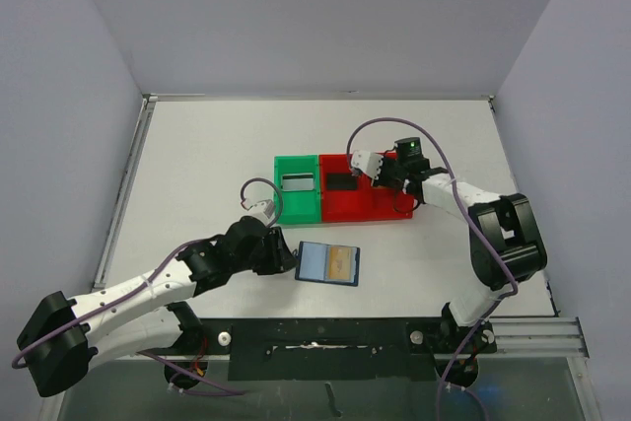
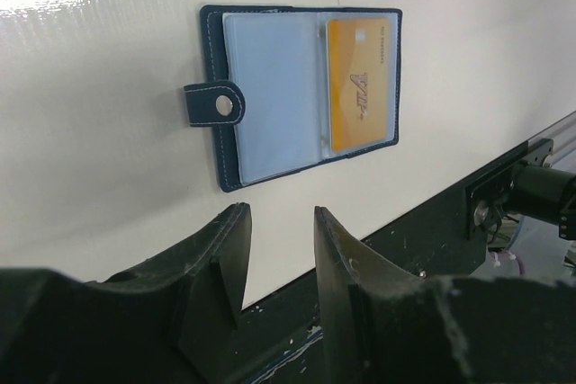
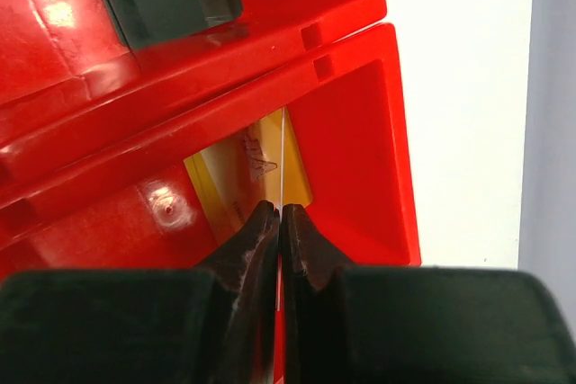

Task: Take the credit cards out of the card holder

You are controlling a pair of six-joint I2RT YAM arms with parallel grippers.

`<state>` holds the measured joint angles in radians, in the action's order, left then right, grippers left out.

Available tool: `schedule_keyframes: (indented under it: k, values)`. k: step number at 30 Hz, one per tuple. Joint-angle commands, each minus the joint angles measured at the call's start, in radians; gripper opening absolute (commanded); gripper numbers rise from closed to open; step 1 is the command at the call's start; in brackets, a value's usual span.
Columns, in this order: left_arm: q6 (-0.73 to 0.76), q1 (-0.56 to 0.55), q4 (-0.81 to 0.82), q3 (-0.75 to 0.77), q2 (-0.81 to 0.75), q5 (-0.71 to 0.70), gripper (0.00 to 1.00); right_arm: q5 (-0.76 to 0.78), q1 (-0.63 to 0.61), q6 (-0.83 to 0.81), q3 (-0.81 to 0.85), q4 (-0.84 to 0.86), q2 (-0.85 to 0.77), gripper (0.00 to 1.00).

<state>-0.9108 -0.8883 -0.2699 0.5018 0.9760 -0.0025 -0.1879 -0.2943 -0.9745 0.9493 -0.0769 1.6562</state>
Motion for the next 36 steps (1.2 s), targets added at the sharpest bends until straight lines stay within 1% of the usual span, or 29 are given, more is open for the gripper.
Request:
schedule_keyframes:
  k: [1, 9, 11, 13, 14, 21, 28, 31, 33, 36]
  values:
    - [0.004, 0.005, 0.003, 0.053, -0.028, 0.014, 0.33, 0.003, 0.007, -0.06, 0.063, 0.062, 0.023, 0.0]
    - [0.001, 0.004, 0.035, 0.045, -0.023, 0.023, 0.33, -0.02, 0.006, -0.115, 0.04, 0.082, 0.058, 0.01]
    - [0.0, 0.005, 0.038, 0.05, -0.014, 0.029, 0.33, -0.019, 0.006, -0.118, 0.045, 0.07, 0.063, 0.03]
    - [0.003, 0.004, 0.039, 0.055, -0.007, 0.034, 0.33, -0.026, 0.01, -0.107, 0.032, 0.09, 0.061, 0.1]
    - [0.004, 0.004, 0.039, 0.057, -0.006, 0.036, 0.33, -0.046, 0.016, -0.102, 0.027, 0.098, 0.061, 0.12]
    - [0.004, 0.004, 0.028, 0.062, -0.02, 0.032, 0.33, -0.074, 0.022, -0.125, 0.041, 0.064, 0.079, 0.15]
    - [0.003, 0.004, 0.019, 0.055, -0.03, 0.032, 0.33, -0.094, 0.021, -0.123, 0.022, 0.027, 0.077, 0.27]
    - [0.003, 0.005, 0.02, 0.051, -0.034, 0.034, 0.33, -0.083, 0.023, -0.114, 0.02, 0.021, 0.074, 0.29]
    - [0.001, 0.005, 0.016, 0.049, -0.035, 0.033, 0.33, -0.081, 0.025, -0.106, 0.02, 0.025, 0.074, 0.33]
    - [0.0, 0.004, 0.015, 0.05, -0.039, 0.039, 0.33, -0.068, 0.025, -0.091, 0.025, 0.032, 0.086, 0.35]
